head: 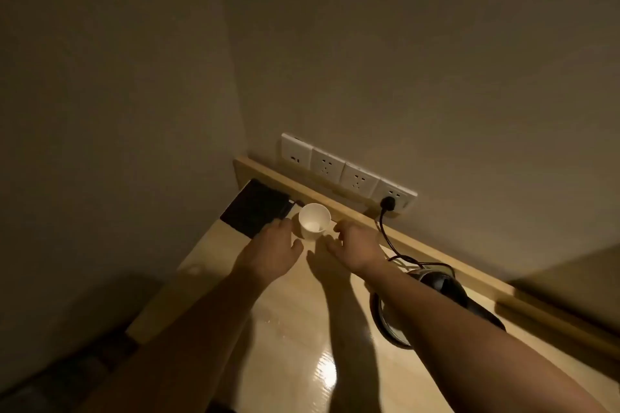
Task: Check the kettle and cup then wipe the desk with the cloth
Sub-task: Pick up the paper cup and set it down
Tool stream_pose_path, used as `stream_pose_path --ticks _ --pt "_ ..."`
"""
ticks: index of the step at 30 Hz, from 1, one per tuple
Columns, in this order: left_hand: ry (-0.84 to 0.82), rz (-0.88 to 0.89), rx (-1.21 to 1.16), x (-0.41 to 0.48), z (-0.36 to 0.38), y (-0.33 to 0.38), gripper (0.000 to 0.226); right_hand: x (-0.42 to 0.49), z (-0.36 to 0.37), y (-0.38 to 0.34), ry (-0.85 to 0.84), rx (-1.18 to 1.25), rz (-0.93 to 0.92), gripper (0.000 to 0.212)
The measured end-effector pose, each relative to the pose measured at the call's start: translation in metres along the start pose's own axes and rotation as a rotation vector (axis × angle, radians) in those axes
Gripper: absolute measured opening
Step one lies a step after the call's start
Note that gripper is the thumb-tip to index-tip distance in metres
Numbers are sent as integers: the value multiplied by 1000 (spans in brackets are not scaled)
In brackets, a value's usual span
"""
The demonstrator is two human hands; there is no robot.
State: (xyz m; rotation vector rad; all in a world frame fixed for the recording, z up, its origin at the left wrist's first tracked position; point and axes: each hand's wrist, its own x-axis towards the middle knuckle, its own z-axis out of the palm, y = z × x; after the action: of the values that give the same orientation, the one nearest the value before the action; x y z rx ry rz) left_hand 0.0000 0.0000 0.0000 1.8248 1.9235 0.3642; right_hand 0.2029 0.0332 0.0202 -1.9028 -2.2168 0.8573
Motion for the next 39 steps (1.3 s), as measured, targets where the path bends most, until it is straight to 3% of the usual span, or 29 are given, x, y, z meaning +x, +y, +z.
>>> stream_pose_path --ticks 6,12,22,39 --pt "-157 36 -37 47 7 -10 61 35 12 2 -5 100 93 66" --pt "-213 103 -125 82 8 -11 76 55 28 8 10 152 144 78" --pt "-248 146 -206 75 -7 -15 65 43 28 -13 49 214 145 66" --pt "-245 184 -10 -20 0 -73 72 -49 87 -57 29 260 215 68"
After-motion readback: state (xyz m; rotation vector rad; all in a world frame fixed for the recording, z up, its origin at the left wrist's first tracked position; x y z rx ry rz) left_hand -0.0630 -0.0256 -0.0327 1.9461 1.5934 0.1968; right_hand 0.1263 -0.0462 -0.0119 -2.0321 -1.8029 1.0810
